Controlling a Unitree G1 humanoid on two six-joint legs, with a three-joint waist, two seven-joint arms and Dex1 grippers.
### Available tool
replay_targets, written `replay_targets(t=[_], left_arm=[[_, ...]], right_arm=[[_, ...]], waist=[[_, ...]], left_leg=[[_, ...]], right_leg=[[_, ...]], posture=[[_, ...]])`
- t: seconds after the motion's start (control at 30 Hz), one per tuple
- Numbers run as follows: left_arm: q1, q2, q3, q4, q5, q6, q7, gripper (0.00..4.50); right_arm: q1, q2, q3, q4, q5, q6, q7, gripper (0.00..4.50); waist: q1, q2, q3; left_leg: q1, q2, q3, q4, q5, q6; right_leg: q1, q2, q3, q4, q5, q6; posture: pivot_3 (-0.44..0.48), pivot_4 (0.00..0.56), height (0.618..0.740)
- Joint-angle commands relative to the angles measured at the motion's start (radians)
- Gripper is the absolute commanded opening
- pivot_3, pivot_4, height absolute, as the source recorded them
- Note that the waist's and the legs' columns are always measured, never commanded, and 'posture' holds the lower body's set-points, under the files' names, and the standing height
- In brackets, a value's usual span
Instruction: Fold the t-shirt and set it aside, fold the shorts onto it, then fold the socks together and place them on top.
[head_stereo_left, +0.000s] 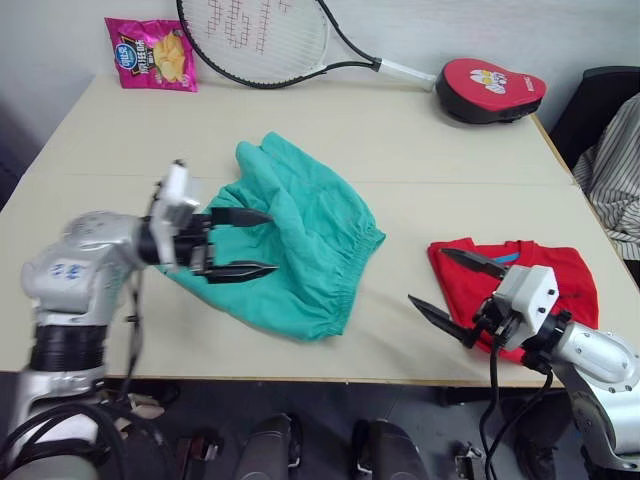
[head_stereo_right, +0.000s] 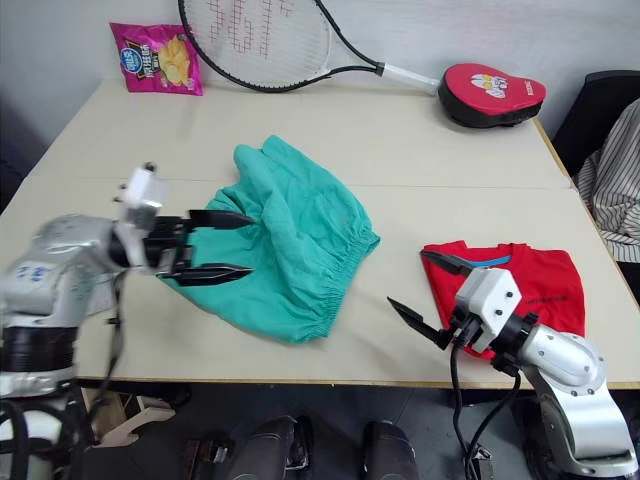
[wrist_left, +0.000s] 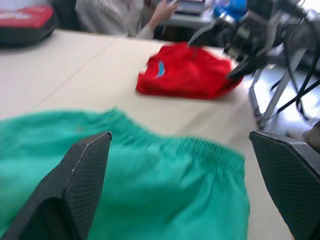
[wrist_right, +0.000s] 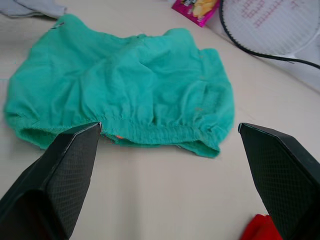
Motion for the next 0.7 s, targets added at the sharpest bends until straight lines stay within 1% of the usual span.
replay_targets(t=[0.03, 0.1, 0.17, 0.27, 0.37, 0.47, 0.5, 0.63, 0.7], left_arm=[[0.076, 0.064, 0.041, 0.088, 0.09, -0.226, -0.048, 4.47], [0.118, 0.094, 0.034, 0.186, 0.164, -0.398, -0.064, 4.47], [0.138, 0.111, 0.021, 0.301, 0.231, -0.577, -0.068, 4.47], [0.14, 0.121, 0.003, 0.449, 0.279, -0.725, -0.09, 4.47], [0.117, 0.133, -0.031, 0.56, 0.323, -0.83, -0.118, 4.47], [0.069, 0.125, -0.068, 0.671, 0.373, -0.91, -0.098, 4.47], [0.048, 0.123, -0.086, 0.71, 0.401, -0.936, -0.082, 4.47], [-0.046, 0.117, -0.163, 0.857, 0.518, -0.995, -0.005, 4.47], [-0.1, 0.104, -0.192, 0.921, 0.555, -1.013, 0.036, 4.47]], right_arm=[[-0.058, -0.016, 0.078, -0.088, 0.042, 0.078, 0.021, 4.5], [-0.085, -0.023, 0.141, -0.109, 0.046, 0.151, 0.024, 4.5], [-0.125, -0.022, 0.235, -0.117, 0.016, 0.217, 0.025, 4.5], [-0.207, 0.018, 0.371, -0.092, -0.024, 0.305, 0.008, 4.5], [-0.267, 0.065, 0.448, -0.021, -0.083, 0.306, -0.001, 4.5], [-0.318, 0.082, 0.507, 0.065, -0.169, 0.28, -0.002, 4.5], [-0.332, 0.088, 0.525, 0.089, -0.2, 0.265, -0.005, 4.5], [-0.383, 0.114, 0.583, 0.15, -0.289, 0.223, -0.003, 4.5], [-0.406, 0.132, 0.595, 0.174, -0.321, 0.201, -0.007, 4.5]], waist=[[-0.002, 0.001, 0.0], [-0.002, 0.001, 0.0], [-0.001, 0.001, 0.0], [0.0, 0.001, 0.0], [-0.001, 0.0, 0.0], [0.0, 0.0, 0.0], [0.0, -0.001, 0.0], [-0.001, 0.0, -0.001], [-0.002, 0.002, -0.002]], left_leg=[[0.0, 0.0, 0.0, 0.0, 0.0, 0.0], [0.0, 0.001, 0.0, 0.0, -0.001, -0.003], [-0.001, 0.001, 0.0, 0.0, -0.004, -0.007], [-0.003, 0.001, 0.0, 0.001, -0.004, -0.007], [-0.004, 0.001, 0.003, 0.0, -0.004, -0.007], [-0.005, 0.001, 0.006, 0.0, -0.003, -0.004], [-0.005, 0.001, 0.007, 0.001, -0.001, -0.001], [-0.003, 0.001, 0.011, 0.0, -0.001, -0.001], [-0.001, 0.001, 0.012, 0.001, -0.001, -0.001]], right_leg=[[0.0, 0.0, 0.0, 0.0, 0.0, 0.0], [-0.001, -0.001, 0.0, 0.0, 0.0, -0.001], [-0.002, -0.001, 0.0, 0.0, -0.001, -0.002], [-0.007, -0.002, 0.001, -0.001, -0.001, -0.002], [-0.01, -0.003, 0.001, 0.002, -0.001, -0.002], [-0.012, -0.002, 0.0, 0.007, -0.001, -0.002], [-0.012, -0.002, -0.001, 0.008, -0.001, -0.002], [-0.014, -0.002, -0.001, 0.009, -0.001, -0.002], [-0.014, -0.001, -0.001, 0.009, -0.001, -0.002]], posture=[[0.0, 0.15, 0.74], [0.0, 0.15, 0.74], [0.0, 0.15, 0.74], [0.0, 0.15, 0.74], [0.0, 0.15, 0.74], [0.0, 0.15, 0.74], [0.0, 0.15, 0.74], [0.0, 0.15, 0.74], [0.0, 0.15, 0.74]])
